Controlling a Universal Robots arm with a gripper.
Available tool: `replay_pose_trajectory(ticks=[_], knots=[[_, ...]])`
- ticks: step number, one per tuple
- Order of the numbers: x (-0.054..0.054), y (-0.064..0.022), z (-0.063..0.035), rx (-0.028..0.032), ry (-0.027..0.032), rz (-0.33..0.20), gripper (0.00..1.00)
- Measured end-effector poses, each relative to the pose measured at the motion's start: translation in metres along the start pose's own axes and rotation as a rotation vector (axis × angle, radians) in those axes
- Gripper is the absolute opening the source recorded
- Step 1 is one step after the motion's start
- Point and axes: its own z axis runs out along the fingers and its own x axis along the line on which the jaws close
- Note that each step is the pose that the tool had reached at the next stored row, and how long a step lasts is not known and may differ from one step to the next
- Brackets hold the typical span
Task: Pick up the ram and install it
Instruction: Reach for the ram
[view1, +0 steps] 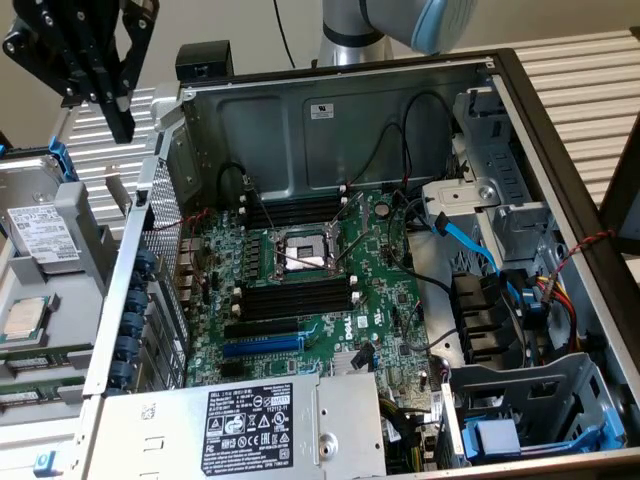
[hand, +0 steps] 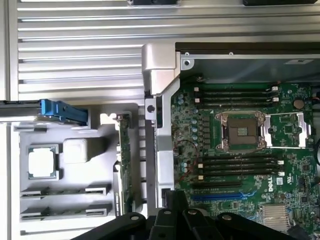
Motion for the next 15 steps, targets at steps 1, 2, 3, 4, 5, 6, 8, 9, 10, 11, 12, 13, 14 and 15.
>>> replay_pose_trajectory(ticks=[1,2,3,4,5,6,8,9,10,11,12,13,14,15], knots=[[0.005,-0.0009,-0.0004,-0.0007,0.0001,0.000,0.11],[0.009,-0.0017,-0.0008,-0.0010,0.0002,0.000,0.11],[0.014,-0.0024,-0.0010,-0.0011,0.0001,0.000,0.11],[0.018,-0.0030,-0.0013,-0.0012,0.0001,0.000,0.11],[0.023,-0.0036,-0.0017,-0.0013,0.0002,0.000,0.11],[0.027,-0.0043,-0.0019,-0.0015,0.0001,0.000,0.11],[0.036,-0.0056,-0.0025,-0.0017,0.0001,0.000,0.11],[0.041,-0.0062,-0.0029,-0.0018,0.0001,0.000,0.11],[0.045,-0.0069,-0.0032,-0.0020,0.0001,0.000,0.11],[0.050,-0.0075,-0.0035,-0.0020,0.0002,0.000,0.11],[0.054,-0.0082,-0.0038,-0.0021,0.0001,0.000,0.11],[0.059,-0.0089,-0.0041,-0.0023,0.0002,0.000,0.11],[0.063,-0.0096,-0.0044,-0.0024,0.0001,0.000,0.11],[0.068,-0.0102,-0.0047,-0.0024,0.0002,0.000,0.11]])
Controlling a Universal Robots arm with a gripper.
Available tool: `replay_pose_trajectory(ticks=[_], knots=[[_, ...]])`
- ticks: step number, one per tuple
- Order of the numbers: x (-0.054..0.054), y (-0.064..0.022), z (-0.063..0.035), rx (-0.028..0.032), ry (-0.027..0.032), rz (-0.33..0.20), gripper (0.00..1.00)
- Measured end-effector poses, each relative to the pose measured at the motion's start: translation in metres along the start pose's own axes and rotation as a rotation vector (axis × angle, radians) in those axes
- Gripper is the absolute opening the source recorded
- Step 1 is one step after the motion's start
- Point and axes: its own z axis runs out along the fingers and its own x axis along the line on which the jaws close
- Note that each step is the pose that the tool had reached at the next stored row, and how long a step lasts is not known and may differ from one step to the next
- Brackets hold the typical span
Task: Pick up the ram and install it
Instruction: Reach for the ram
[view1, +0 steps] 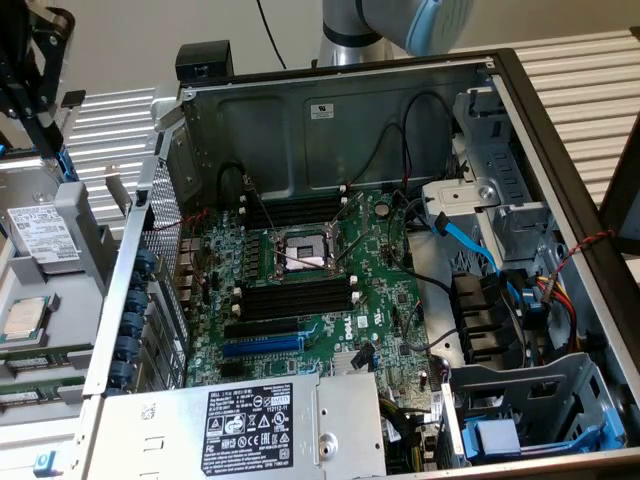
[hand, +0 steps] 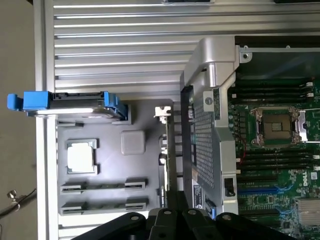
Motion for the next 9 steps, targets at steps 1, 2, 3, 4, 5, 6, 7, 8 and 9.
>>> replay_pose_trajectory(ticks=[1,2,3,4,5,6,7,8,9], knots=[[0.004,-0.0006,-0.0002,-0.0001,-0.0001,0.000,0.11],[0.009,-0.0013,-0.0005,-0.0002,0.0000,0.000,0.11],[0.014,-0.0019,-0.0008,-0.0003,0.0000,0.000,0.11],[0.018,-0.0025,-0.0010,-0.0005,-0.0001,0.000,0.11],[0.023,-0.0032,-0.0012,-0.0007,0.0000,0.000,0.11],[0.027,-0.0038,-0.0015,-0.0008,0.0000,0.000,0.11],[0.032,-0.0045,-0.0017,-0.0010,0.0000,0.000,0.11],[0.036,-0.0050,-0.0018,-0.0012,0.0000,0.000,0.11],[0.041,-0.0056,-0.0019,-0.0012,0.0000,0.000,0.11]])
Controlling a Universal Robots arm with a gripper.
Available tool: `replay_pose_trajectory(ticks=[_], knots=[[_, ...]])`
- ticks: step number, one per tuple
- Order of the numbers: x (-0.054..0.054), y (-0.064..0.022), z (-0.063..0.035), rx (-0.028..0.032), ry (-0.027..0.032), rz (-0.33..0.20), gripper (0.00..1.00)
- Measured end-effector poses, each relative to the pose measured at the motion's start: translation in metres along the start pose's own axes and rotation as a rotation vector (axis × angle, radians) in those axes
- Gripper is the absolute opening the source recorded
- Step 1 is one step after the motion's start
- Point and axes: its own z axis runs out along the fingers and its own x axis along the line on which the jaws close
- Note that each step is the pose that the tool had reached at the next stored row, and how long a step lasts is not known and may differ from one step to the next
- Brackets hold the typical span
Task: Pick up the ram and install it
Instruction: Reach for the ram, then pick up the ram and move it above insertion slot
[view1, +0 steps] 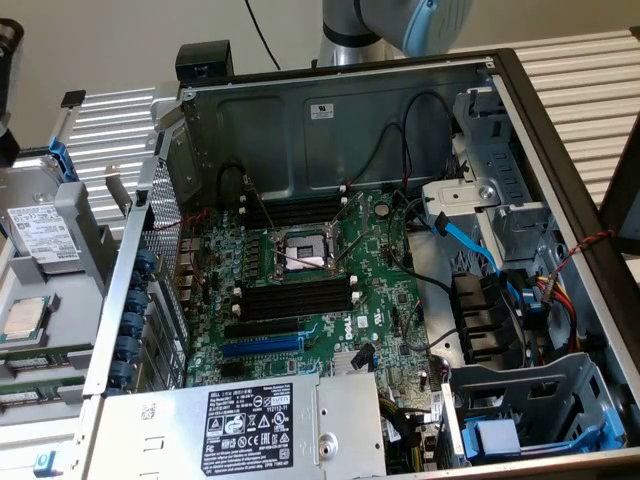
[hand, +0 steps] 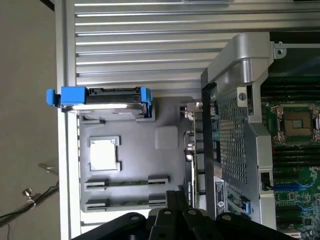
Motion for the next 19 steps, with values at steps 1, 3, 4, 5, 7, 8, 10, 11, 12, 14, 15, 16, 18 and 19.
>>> replay_pose_trajectory(ticks=[1,3,4,5,7,8,10,11,12,14,15,16,18,19], knots=[[0.004,-0.0005,-0.0001,-0.0001,0.0000,0.000,0.11],[0.013,-0.0014,-0.0002,-0.0003,0.0000,0.000,0.11],[0.017,-0.0018,-0.0002,-0.0003,0.0000,0.000,0.11],[0.021,-0.0022,-0.0002,-0.0004,0.0000,0.000,0.11],[0.026,-0.0027,-0.0002,-0.0005,0.0000,0.000,0.11],[0.028,-0.0029,-0.0003,-0.0007,0.0001,0.000,0.11],[0.032,-0.0033,-0.0004,-0.0016,0.0000,0.000,0.11],[0.035,-0.0037,-0.0007,-0.0025,0.0002,0.000,0.11],[0.038,-0.0038,-0.0008,-0.0033,0.0002,0.000,0.11],[0.038,-0.0039,-0.0009,-0.0034,0.0002,0.000,0.11],[0.038,-0.0039,-0.0009,-0.0034,0.0002,0.000,0.11],[0.038,-0.0039,-0.0009,-0.0035,0.0002,0.000,0.11],[0.038,-0.0039,-0.0008,-0.0035,0.0002,0.000,0.11],[0.038,-0.0039,-0.0009,-0.0035,0.0002,0.000,0.11]])
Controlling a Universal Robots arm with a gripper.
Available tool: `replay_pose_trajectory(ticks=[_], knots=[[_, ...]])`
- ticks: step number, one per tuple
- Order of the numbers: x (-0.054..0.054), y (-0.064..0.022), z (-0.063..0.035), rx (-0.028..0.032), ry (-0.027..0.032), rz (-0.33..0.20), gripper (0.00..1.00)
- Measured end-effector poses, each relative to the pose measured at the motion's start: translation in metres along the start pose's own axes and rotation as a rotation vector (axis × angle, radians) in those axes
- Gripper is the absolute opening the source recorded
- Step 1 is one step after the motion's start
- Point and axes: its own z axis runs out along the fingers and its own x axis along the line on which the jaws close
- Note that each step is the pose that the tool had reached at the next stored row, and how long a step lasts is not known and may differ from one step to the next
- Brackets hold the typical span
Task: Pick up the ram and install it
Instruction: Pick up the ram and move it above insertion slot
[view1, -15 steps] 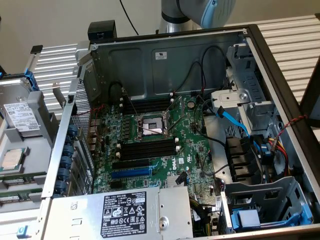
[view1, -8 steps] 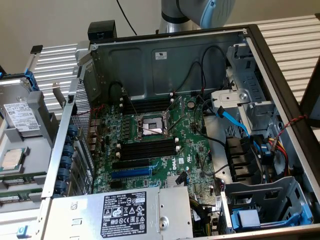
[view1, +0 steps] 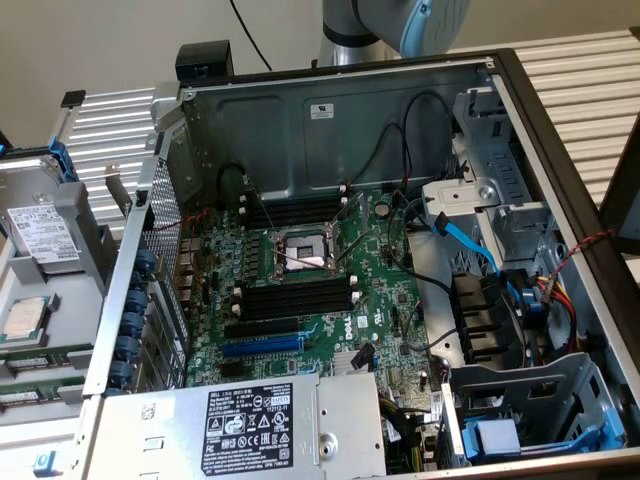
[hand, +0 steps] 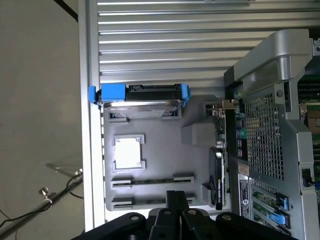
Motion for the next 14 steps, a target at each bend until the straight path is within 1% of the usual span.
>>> replay_pose_trajectory(ticks=[8,10,14], knots=[[0.0000,0.0000,0.0000,0.0000,0.0000,0.000,0.11],[0.0006,0.0001,-0.0001,-0.0004,-0.0035,-0.003,0.11],[0.0005,0.0001,0.0001,-0.0052,0.0018,-0.071,0.11]])
